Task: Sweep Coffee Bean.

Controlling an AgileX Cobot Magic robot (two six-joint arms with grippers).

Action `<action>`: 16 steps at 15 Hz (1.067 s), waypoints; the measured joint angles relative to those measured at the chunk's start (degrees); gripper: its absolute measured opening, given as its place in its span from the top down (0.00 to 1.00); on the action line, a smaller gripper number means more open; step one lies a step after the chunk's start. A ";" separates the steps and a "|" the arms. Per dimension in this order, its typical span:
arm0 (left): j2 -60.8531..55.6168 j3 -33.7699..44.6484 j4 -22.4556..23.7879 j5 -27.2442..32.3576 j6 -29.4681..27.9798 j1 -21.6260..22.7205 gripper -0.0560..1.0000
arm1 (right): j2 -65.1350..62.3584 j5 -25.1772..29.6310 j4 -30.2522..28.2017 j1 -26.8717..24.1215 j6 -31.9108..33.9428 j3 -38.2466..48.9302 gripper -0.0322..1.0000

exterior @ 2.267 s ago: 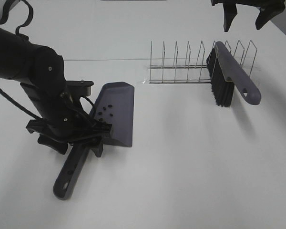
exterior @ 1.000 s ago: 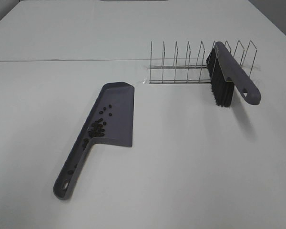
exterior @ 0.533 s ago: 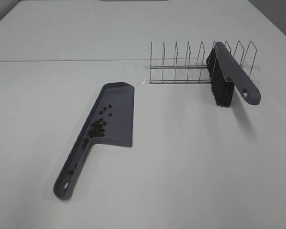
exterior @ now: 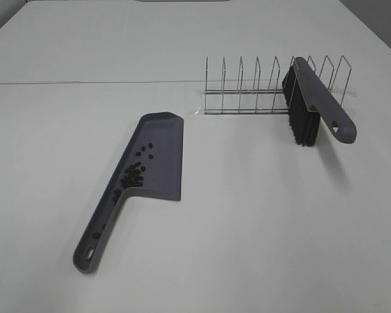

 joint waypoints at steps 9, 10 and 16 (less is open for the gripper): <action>0.00 0.00 -10.26 3.32 12.72 0.00 0.23 | 0.00 0.00 0.00 0.00 -0.06 0.00 0.31; 0.00 0.11 -9.63 5.16 12.49 0.00 0.23 | 0.00 0.00 0.00 0.00 -0.06 0.00 0.31; 0.00 1.03 -4.87 6.13 6.36 0.00 0.23 | 0.00 0.00 0.00 0.00 -0.11 0.00 0.31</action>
